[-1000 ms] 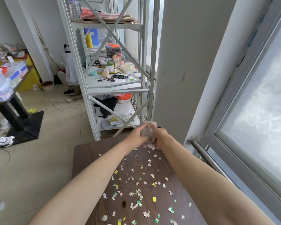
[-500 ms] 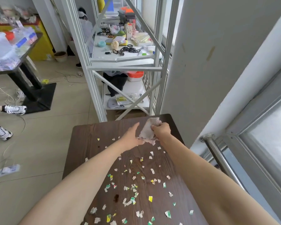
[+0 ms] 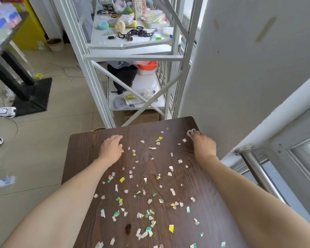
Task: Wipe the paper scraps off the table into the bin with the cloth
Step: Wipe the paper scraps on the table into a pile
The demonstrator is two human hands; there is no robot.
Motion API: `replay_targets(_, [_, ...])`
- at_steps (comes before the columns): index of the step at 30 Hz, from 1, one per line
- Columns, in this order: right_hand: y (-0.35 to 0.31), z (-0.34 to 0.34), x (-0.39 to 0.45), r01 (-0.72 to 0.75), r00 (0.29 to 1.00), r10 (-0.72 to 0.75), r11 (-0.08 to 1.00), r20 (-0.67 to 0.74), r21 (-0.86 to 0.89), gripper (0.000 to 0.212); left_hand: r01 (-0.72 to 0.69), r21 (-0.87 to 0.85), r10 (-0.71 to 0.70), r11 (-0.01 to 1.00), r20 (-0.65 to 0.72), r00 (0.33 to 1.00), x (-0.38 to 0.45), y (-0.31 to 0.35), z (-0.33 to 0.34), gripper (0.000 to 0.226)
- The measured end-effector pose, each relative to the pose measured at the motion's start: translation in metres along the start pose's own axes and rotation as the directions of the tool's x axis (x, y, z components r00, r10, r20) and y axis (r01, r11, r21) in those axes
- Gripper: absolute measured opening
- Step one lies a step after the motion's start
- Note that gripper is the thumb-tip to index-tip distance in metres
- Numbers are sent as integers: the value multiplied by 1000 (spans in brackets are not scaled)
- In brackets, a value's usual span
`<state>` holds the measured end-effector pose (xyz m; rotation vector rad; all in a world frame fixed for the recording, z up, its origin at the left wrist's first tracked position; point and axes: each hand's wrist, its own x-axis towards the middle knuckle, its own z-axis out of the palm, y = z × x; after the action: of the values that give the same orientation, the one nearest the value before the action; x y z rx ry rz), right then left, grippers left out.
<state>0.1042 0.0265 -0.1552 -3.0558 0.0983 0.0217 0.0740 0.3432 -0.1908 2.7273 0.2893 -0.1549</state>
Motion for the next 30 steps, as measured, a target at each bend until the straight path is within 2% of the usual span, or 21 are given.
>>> replay_targets(3, [-2,16,4,61,998,-61,993,11,-100,26,-34,-14,35,999,36,999,21,-18,6,44])
replay_targets(5, [-4,30,9,11,1000,-9,995,23,-99,24,-28,-19,29,999,63,998,33,-29,10,44])
replay_targets(8, [-11,49,19,-161,987,161,987,4,22,21,-55,20,54,998,60,997,44,-40,16,41])
replay_targets(11, [-21,61,26,-309,950,311,939,9,149,21,-91,36,92,995,-23,996,49,-44,20,37])
replay_targets(14, [-38,66,26,-335,941,336,923,31,190,22,-110,56,114,992,-66,991,48,-45,25,38])
replay_targets(19, [-115,77,-1,-119,993,114,972,33,203,30,-98,109,106,989,-70,992,43,-43,29,44])
replay_targets(23, [-173,83,-36,34,995,-53,976,83,217,31,-108,188,120,976,-51,991,40,-35,25,50])
replay_targets(26, [-179,83,-45,180,970,-213,953,120,244,31,-124,231,136,965,-36,990,38,-30,22,54])
replay_targets(28, [-171,79,-42,264,949,-300,922,92,282,26,-120,226,133,967,-44,990,37,-30,21,54])
replay_targets(30, [-160,72,-30,251,963,-269,905,4,344,22,-116,221,130,968,-48,990,37,-31,20,54])
